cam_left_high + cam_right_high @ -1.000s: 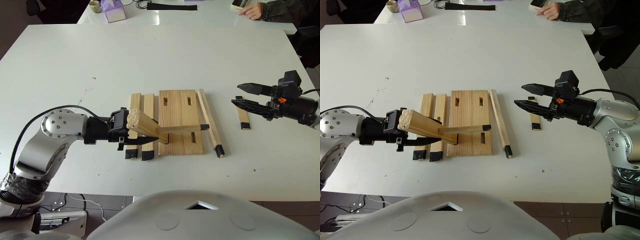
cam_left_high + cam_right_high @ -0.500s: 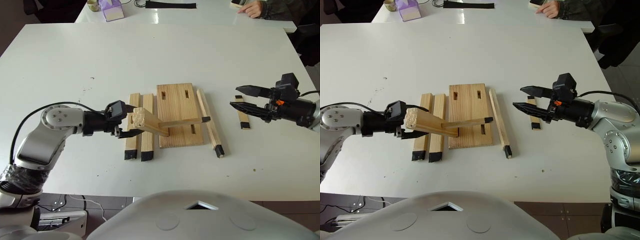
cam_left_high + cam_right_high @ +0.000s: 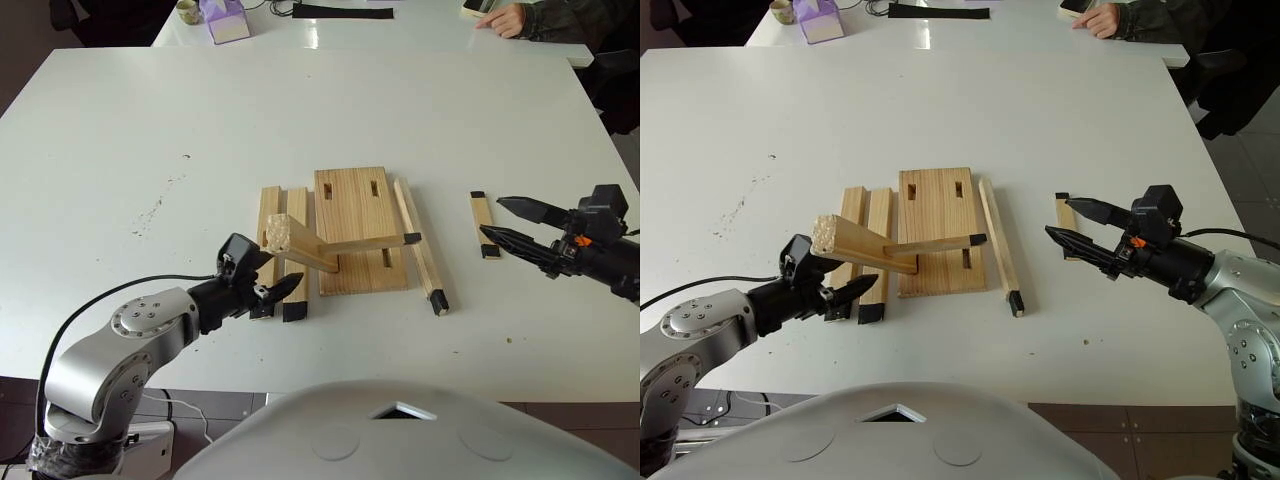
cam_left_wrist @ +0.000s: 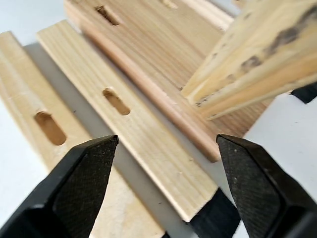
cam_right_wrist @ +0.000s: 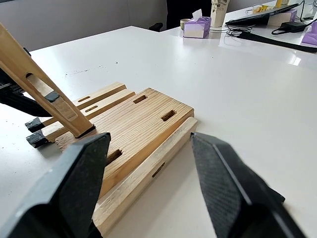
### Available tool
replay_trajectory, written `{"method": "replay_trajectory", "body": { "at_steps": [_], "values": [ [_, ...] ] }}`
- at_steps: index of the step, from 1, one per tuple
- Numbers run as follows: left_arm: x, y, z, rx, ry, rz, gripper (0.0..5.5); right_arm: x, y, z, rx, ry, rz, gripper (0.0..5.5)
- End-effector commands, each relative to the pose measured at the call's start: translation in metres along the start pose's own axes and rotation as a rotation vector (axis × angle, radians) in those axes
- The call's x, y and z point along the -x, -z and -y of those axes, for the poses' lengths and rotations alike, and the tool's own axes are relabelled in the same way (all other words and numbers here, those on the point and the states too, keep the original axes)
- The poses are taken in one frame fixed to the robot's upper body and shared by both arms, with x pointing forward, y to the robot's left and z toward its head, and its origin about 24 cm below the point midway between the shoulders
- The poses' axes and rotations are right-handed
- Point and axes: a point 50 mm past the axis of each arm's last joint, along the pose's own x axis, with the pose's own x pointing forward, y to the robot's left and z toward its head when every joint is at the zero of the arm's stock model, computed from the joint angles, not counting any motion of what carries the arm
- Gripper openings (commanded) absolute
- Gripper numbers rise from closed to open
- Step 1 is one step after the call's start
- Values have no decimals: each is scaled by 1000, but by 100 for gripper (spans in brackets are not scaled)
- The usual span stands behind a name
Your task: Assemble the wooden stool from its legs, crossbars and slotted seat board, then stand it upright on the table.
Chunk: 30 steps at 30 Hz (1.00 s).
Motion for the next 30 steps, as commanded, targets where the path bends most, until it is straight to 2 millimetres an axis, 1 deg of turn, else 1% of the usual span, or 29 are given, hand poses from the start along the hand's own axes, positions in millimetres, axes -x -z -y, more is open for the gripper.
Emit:
{"method": "replay_trajectory", "body": {
  "at_steps": [1, 3, 6, 10, 13, 19, 24, 27, 29, 30],
  "values": [
    [4, -2, -4, -21, -96, -28, 369, 2, 1, -6, -16, -1, 5, 295],
    [5, -3, -4, -30, -123, -46, 369, 2, 2, -5, -19, 5, -1, 295],
    [5, -2, -1, 16, -149, -47, 369, 2, 3, -5, -21, 5, -5, 295],
    [5, 10, -2, 91, -194, -95, 369, 4, 5, -8, -32, 15, -5, 295],
    [7, 22, 3, 118, -194, -150, 369, 3, 6, -9, -39, 14, -5, 295],
    [12, 30, -11, 53, -215, -235, 369, 6, 12, -17, -60, 46, 2, 295],
    [12, 33, -35, 37, -282, -254, 369, 4, 15, -21, -68, 60, 10, 295],
    [8, 38, -42, 42, -280, -268, 369, 4, 14, -21, -66, 63, 15, 295],
    [1, 41, -46, 98, -266, -243, 369, 5, 14, -20, -62, 69, 16, 295],
    [-2, 44, -50, 123, -266, -236, 350, 5, 13, -19, -59, 71, 16, 295]
  ]
}}
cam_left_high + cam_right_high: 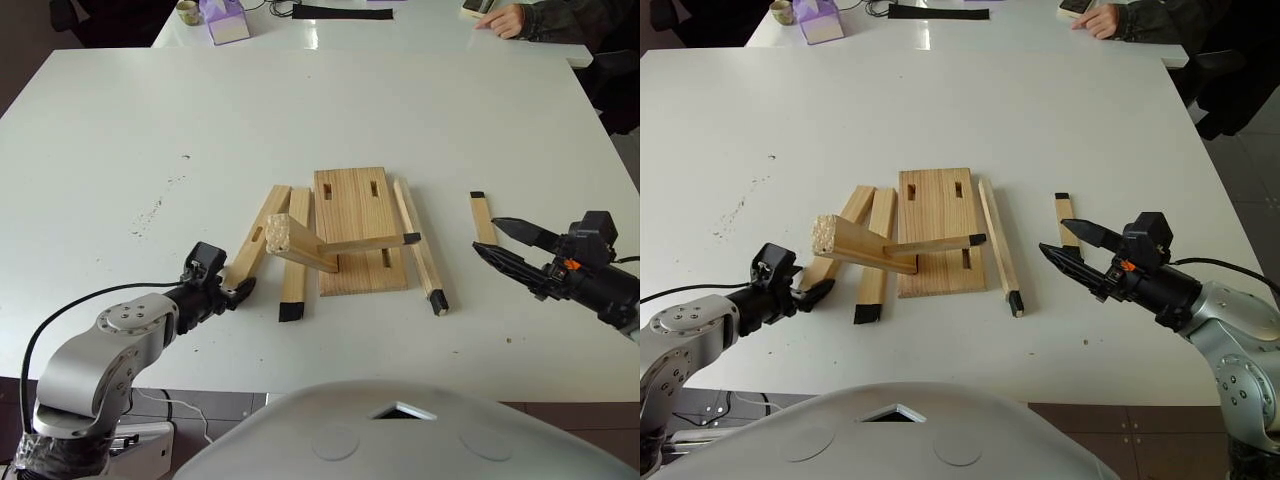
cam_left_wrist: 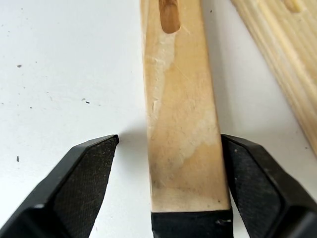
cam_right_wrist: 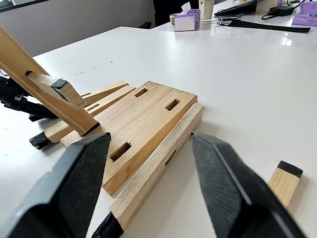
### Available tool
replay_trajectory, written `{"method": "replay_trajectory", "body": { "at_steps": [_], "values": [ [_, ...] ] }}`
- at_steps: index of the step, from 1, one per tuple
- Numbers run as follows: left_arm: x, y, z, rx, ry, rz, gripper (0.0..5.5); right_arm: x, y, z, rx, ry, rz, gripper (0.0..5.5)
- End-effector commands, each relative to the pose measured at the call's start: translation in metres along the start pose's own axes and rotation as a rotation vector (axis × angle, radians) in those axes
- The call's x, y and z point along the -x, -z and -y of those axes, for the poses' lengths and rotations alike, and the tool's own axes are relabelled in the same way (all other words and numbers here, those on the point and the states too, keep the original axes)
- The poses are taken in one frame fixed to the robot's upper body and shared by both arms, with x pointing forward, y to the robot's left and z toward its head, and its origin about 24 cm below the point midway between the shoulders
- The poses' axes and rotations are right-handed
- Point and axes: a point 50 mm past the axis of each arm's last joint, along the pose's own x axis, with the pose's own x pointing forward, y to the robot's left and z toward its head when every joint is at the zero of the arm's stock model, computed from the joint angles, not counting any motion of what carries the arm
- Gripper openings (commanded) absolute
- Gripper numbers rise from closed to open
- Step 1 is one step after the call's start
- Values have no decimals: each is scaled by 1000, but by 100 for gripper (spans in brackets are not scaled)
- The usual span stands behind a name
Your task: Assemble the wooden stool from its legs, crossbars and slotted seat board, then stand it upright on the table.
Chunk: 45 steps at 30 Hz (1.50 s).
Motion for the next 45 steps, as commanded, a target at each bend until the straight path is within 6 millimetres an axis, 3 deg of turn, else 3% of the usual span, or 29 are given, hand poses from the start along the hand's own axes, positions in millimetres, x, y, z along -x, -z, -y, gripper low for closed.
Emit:
{"method": "replay_trajectory", "body": {
  "at_steps": [1, 8, 11, 14, 17, 21, 24, 28, 31, 34, 39, 45],
  "values": [
    [-16, 18, -6, 107, 24, -44, 340, 0, -5, 3, 29, 12, 10, 295],
    [-23, 27, -14, 220, 63, -11, 240, -1, -14, 12, 54, 15, 23, 295],
    [-27, 18, -24, 264, 40, 65, 201, 1, -17, 17, 66, 32, 37, 295],
    [-32, -6, -36, 322, 29, 195, 201, 2, -21, 21, 73, 51, 53, 295],
    [-30, -45, -59, 333, 6, 389, 201, 0, -27, 26, 81, 57, 78, 295],
    [-4, -110, -74, 213, -18, 703, 201, -4, -45, 36, 86, 57, 155, 295],
    [24, -157, -61, 104, 80, 922, 201, -10, -69, 41, 74, 15, 261, 295],
    [64, -191, -12, -117, 416, 1088, 201, -27, -110, 32, 73, -137, 397, 295],
    [94, -196, 19, -238, 711, 1122, 201, -42, -140, 6, 55, -345, 477, 295],
    [114, -197, 37, -300, 917, 1121, 201, -44, -159, -17, -1, -567, 511, 320],
    [118, -191, 50, -285, 1059, 1055, 201, -53, -172, -30, -13, -678, 465, 394],
    [109, -183, 61, -275, 1119, 971, 201, -63, -180, -43, 3, -794, 437, 394]
  ]
}}
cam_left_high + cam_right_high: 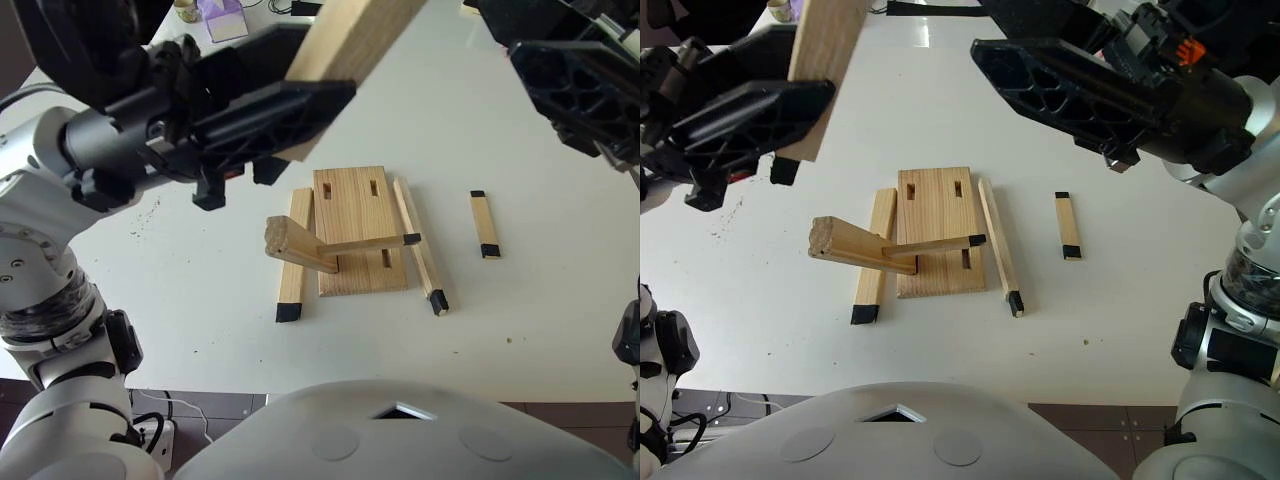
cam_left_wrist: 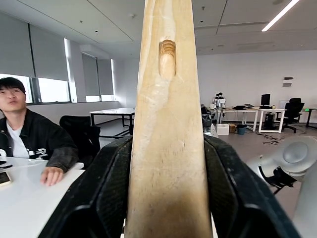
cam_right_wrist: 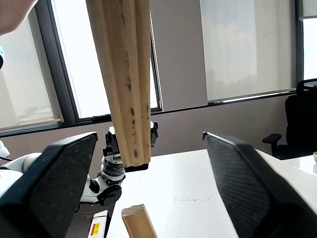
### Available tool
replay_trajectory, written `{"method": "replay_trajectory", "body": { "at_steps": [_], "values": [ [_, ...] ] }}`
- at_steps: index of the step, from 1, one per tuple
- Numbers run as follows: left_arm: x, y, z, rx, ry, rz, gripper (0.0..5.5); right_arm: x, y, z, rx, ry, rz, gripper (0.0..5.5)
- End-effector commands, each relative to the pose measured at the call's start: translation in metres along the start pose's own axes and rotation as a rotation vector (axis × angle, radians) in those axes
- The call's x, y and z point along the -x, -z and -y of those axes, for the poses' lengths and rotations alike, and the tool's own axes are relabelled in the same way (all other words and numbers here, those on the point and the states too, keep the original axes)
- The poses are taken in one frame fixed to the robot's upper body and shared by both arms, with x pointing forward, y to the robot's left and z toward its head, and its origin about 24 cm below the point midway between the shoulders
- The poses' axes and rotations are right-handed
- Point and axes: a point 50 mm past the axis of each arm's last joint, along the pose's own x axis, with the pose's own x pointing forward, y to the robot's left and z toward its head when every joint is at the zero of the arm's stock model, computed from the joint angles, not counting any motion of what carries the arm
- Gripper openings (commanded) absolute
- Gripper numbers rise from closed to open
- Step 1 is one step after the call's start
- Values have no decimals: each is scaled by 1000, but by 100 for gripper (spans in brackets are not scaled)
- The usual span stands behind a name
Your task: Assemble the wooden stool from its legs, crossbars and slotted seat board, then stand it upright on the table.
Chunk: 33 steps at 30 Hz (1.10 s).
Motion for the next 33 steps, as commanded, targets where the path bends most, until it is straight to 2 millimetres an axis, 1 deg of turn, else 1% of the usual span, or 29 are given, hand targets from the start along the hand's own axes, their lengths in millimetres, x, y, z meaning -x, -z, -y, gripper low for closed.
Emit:
{"method": "replay_trajectory", "body": {
  "at_steps": [1, 6, 16, 17, 20, 24, 29, 30, 33],
  "values": [
    [-3, 8, 1, 37, 12, -40, 201, -14, -2, -5, 3, -90, -25, 394],
    [-1, 10, -2, 68, 14, -50, 201, -23, -5, -7, 7, -133, -14, 394],
    [1, 23, -1, 102, 42, -100, 201, -30, -8, -6, 20, -155, 4, 394],
    [1, 24, 0, 103, 44, -102, 201, -30, -8, -6, 21, -156, 5, 377],
    [1, 25, 0, 105, 47, -105, 201, -30, -9, -6, 25, -159, 3, 350],
    [2, 26, 1, 105, 50, -106, 201, -30, -7, -6, 27, -167, -18, 282],
    [1, 23, 1, 100, 53, -90, 201, -26, 5, -4, 62, -157, -113, 212],
    [0, 22, 1, 98, 59, -86, 201, -26, 6, -3, 66, -154, -119, 204],
    [0, 21, 2, 95, 71, -87, 201, -24, 6, -1, 77, -148, -125, 204]
  ]
}}
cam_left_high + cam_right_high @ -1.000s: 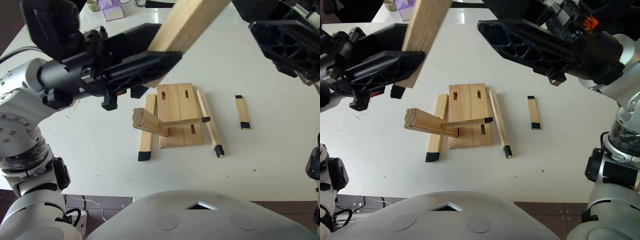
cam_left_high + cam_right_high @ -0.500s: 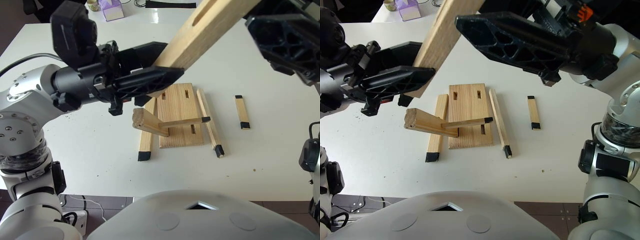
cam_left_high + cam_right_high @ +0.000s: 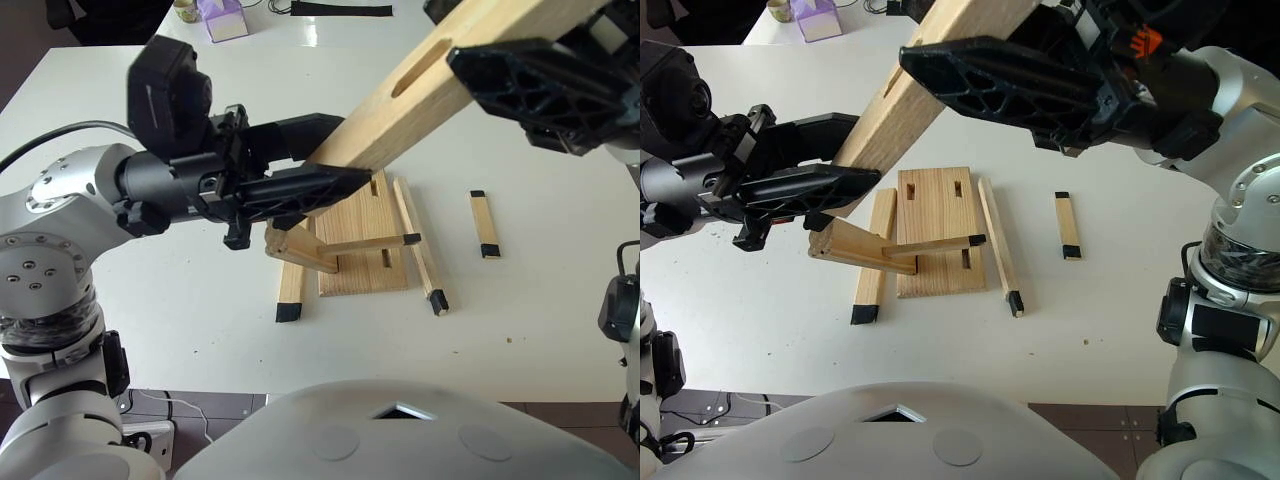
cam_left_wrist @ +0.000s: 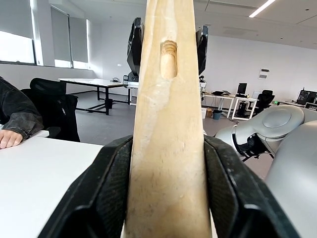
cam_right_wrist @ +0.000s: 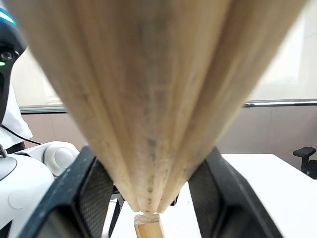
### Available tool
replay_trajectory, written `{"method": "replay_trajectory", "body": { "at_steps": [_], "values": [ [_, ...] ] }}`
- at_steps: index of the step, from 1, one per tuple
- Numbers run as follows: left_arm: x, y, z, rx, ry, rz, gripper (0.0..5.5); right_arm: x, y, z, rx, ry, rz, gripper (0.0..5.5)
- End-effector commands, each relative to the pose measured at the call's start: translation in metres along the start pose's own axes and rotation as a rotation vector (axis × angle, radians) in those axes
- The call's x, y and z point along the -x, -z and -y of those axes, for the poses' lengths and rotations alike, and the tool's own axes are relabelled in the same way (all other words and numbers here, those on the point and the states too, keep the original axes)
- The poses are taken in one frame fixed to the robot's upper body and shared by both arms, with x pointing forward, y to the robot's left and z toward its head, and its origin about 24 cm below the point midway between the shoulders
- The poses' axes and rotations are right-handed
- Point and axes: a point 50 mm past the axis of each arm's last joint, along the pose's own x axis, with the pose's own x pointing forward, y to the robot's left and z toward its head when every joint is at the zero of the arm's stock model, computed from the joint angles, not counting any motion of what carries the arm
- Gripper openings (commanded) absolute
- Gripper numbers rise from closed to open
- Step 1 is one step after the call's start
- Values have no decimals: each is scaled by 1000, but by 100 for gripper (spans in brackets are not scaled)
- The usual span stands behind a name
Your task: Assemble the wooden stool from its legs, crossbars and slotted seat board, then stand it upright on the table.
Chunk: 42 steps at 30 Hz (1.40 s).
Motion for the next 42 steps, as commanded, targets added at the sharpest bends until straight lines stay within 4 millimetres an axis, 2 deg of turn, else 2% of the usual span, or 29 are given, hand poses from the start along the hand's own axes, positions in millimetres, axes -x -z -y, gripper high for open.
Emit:
{"method": "replay_trajectory", "body": {
  "at_steps": [1, 8, 9, 12, 17, 19, 22, 25, 26, 28, 31, 33, 35, 39, 42],
  "values": [
    [-1, -6, 1, -20, 12, 13, 201, 1, 6, 0, 11, 5, -70, 204],
    [1, -4, -4, -30, -16, -14, 201, 4, 8, 3, 49, 28, -110, 204],
    [1, -3, -4, -29, -12, -27, 237, 4, 8, 4, 54, 34, -109, 204],
    [1, -2, -7, -36, -25, -23, 275, 4, 8, 6, 68, 41, -106, 201],
    [0, -12, -27, -69, -150, 51, 358, 5, -3, 13, 139, 103, -100, 201],
    [1, -15, -35, -73, -196, 72, 362, 8, -9, 17, 183, 146, -103, 201],
    [10, -21, -49, -91, -286, 100, 362, 23, -15, 33, 265, 276, -121, 201],
    [33, -19, -66, -123, -425, 68, 362, 50, -11, 47, 333, 402, -191, 201],
    [44, -15, -72, -121, -486, 45, 362, 58, -6, 49, 347, 425, -230, 201],
    [72, 15, -85, -141, -655, -144, 362, 73, 14, 50, 342, 440, -320, 201],
    [96, 70, -74, -152, -661, -463, 362, 86, 44, 41, 282, 427, -402, 201],
    [95, 98, -62, -128, -608, -543, 362, 91, 61, 36, 252, 420, -443, 201],
    [92, 116, -53, -108, -582, -554, 362, 94, 74, 34, 248, 417, -485, 201],
    [88, 143, -37, -86, -530, -603, 362, 103, 94, 31, 247, 404, -573, 201],
    [92, 156, -31, -110, -517, -671, 362, 116, 98, 30, 244, 421, -625, 201]
  ]
}}
